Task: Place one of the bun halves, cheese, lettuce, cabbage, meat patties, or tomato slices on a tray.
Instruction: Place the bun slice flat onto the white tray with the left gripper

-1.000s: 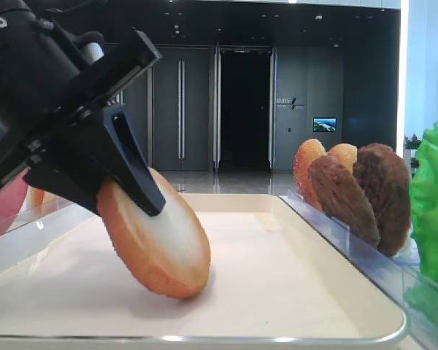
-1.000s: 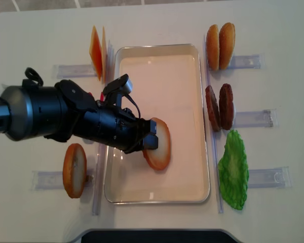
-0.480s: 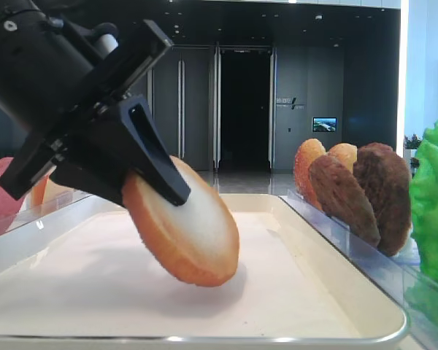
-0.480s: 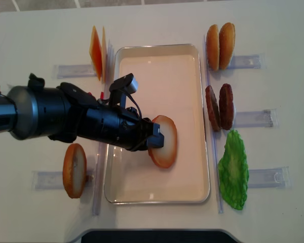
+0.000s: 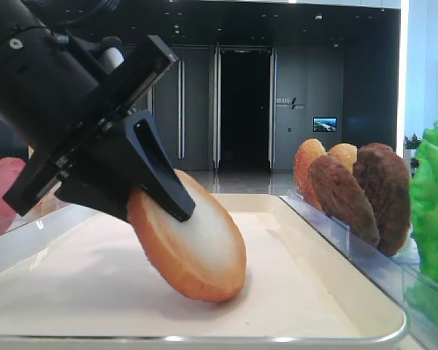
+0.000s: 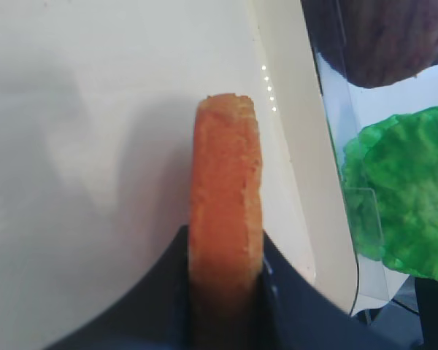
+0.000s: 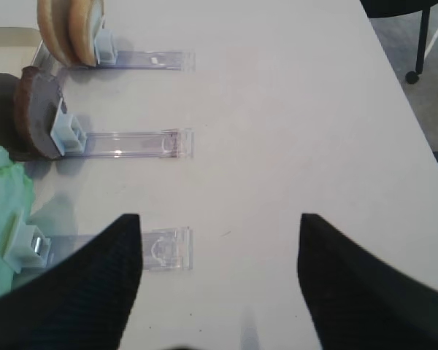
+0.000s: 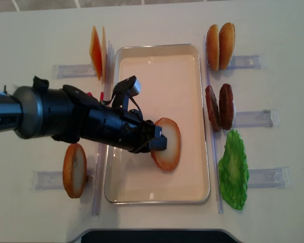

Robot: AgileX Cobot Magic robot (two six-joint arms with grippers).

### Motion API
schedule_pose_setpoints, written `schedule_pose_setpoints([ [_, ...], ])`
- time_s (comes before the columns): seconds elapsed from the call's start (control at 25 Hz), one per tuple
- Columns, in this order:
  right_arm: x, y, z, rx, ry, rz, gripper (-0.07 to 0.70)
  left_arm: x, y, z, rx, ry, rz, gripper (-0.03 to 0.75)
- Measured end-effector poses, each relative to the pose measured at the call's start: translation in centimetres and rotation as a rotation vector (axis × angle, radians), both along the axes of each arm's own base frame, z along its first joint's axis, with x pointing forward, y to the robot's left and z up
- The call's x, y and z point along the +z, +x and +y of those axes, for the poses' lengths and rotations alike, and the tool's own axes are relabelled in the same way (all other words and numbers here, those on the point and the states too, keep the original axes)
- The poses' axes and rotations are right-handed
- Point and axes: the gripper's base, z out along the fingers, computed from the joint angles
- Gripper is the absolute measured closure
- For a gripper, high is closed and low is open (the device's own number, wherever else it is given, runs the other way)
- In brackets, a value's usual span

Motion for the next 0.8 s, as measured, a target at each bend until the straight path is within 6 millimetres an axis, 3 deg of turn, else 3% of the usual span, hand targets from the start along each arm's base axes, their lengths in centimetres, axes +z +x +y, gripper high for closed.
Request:
schedule_pose_setpoints([
  [0.52, 0.0, 0.0, 0.0, 0.000, 0.000, 0.000, 0.165, -0.4, 0.0, 0.0, 0.000, 0.018, 0.022, 0.556],
  [0.68, 0.0, 0.0, 0.0, 0.000, 0.000, 0.000, 0.165, 0.4, -0.3, 0.5, -0.025, 0.062, 0.003, 0.417],
  [0.8, 0.0, 0.0, 0.0, 0.000, 0.000, 0.000, 0.165, 1.3, -0.5, 1.0, -0.028, 0.098, -0.030, 0.271],
])
